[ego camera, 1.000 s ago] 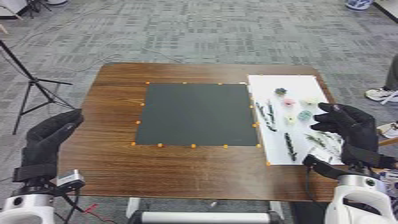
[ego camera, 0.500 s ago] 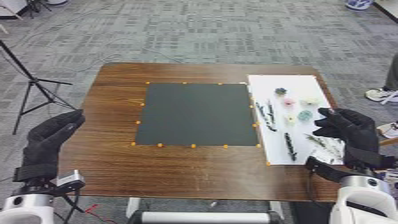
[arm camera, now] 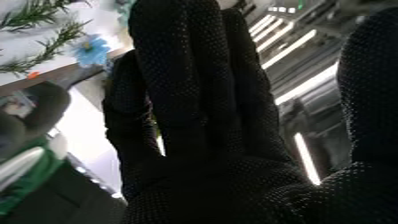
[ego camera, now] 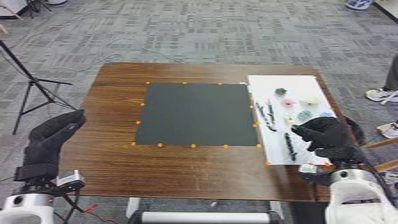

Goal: Arrange flowers

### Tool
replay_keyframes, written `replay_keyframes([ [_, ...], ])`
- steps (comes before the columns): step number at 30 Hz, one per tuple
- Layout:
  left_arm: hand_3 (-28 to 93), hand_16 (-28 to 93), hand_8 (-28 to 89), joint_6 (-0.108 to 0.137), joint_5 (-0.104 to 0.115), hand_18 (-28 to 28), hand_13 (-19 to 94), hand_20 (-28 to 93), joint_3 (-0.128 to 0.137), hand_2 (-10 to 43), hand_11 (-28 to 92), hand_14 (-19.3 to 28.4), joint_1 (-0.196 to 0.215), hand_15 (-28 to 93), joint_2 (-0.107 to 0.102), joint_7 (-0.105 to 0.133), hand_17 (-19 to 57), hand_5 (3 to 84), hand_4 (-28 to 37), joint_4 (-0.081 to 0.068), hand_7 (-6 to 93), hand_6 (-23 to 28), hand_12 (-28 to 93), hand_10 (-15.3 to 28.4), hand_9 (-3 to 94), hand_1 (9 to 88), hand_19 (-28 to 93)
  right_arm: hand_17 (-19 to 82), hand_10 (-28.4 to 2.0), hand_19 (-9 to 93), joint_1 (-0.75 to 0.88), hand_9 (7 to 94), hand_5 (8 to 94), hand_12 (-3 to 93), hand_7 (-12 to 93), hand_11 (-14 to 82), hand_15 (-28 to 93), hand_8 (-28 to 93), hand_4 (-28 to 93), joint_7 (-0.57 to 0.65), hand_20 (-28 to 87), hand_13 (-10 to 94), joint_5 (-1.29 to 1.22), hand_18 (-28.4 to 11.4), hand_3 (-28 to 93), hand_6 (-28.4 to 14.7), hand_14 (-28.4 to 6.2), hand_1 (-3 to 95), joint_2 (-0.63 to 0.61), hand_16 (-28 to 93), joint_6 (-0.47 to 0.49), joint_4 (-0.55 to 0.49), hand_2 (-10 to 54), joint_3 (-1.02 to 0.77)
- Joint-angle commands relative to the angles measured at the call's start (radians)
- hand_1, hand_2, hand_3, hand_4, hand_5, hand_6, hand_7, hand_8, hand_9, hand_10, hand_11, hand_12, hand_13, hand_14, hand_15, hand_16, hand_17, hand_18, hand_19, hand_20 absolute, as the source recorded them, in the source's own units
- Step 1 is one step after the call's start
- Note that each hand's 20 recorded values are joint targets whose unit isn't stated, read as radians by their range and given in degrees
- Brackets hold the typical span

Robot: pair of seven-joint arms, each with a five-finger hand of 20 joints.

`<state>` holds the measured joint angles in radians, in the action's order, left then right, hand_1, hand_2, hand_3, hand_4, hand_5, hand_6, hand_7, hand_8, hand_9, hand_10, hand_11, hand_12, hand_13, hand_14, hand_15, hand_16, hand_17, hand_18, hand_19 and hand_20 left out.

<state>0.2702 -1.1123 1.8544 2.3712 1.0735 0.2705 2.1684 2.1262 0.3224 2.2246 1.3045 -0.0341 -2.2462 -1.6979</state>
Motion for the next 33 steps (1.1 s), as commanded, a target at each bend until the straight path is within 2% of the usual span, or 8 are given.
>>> replay_keyframes([
  [1,66,-1,-9,-0.014,-0.004,10.5,36,16,-0.003,-9.5,20,16.1,0.000,15,0.001,-0.010,5.7,47.6,-17.6,0.010,19.3,1.9,10,12.2,47.9,32.9,6,32,-14.8,76,-0.083,72.5,63.1,23.5,28,28.4,49,-9,-21,0.061,48,75,0.183,-24.7,65,-4.2,-9.4,28.6,-0.042,26,0.103,0.077,-9.5,0.045],
  [13,66,-1,-9,-0.035,-0.009,10.5,36,16,0.011,-9.5,20,16.2,0.009,15,0.002,-0.021,5.5,47.5,-17.4,0.022,19.1,1.9,10,12.2,47.7,32.9,6,34,-14.6,78,-0.130,74.6,64.7,24.4,28,29.0,49,-7,-21,0.127,47,77,0.389,-24.8,63,-4.5,-8.7,27.1,-0.087,27,0.219,0.130,-9.5,0.127],
  [21,66,-1,-9,-0.049,-0.009,10.5,36,16,0.011,-9.5,20,16.2,0.004,15,0.002,-0.027,5.4,47.4,-17.5,0.025,19.0,1.9,10,12.2,47.5,32.9,6,37,-13.9,81,-0.127,76.7,65.1,28.1,35,34.6,52,-7,-20,0.148,47,80,0.480,-24.8,62,-3.9,-7.2,27.5,-0.151,29,0.200,0.172,-9.5,0.189],
  [23,66,-1,-9,-0.055,-0.015,10.4,36,16,0.012,-9.5,20,16.2,0.004,15,0.004,-0.032,5.4,47.3,-17.5,0.026,19.0,1.9,10,12.2,47.5,32.9,6,38,-13.7,82,-0.127,77.2,65.1,28.7,36,35.7,53,-7,-20,0.152,48,80,0.485,-24.7,62,-3.7,-6.7,28.3,-0.166,30,0.207,0.185,-9.5,0.199],
  [32,66,-1,-9,-0.065,-0.014,10.4,36,16,0.016,-9.5,20,16.2,-0.003,15,0.001,-0.038,5.3,47.3,-17.4,0.030,18.8,2.0,10,12.2,47.4,33.1,6,45,-11.5,86,-0.132,81.4,65.0,30.7,39,39.1,53,-9,-22,0.195,46,87,0.491,-23.0,65,-3.1,-3.4,36.6,-0.192,33,0.216,0.233,-9.5,0.232],
  [33,66,-1,-9,-0.067,-0.014,10.4,36,16,0.017,-9.5,20,16.2,-0.001,15,0.002,-0.040,5.3,47.3,-17.3,0.031,18.7,2.1,10,12.2,47.4,33.1,6,45,-11.4,86,-0.131,81.8,64.5,31.0,38,39.0,53,0,-22,0.202,45,87,0.492,-22.8,65,-2.8,-3.2,38.4,-0.191,34,0.215,0.233,-9.5,0.233],
])
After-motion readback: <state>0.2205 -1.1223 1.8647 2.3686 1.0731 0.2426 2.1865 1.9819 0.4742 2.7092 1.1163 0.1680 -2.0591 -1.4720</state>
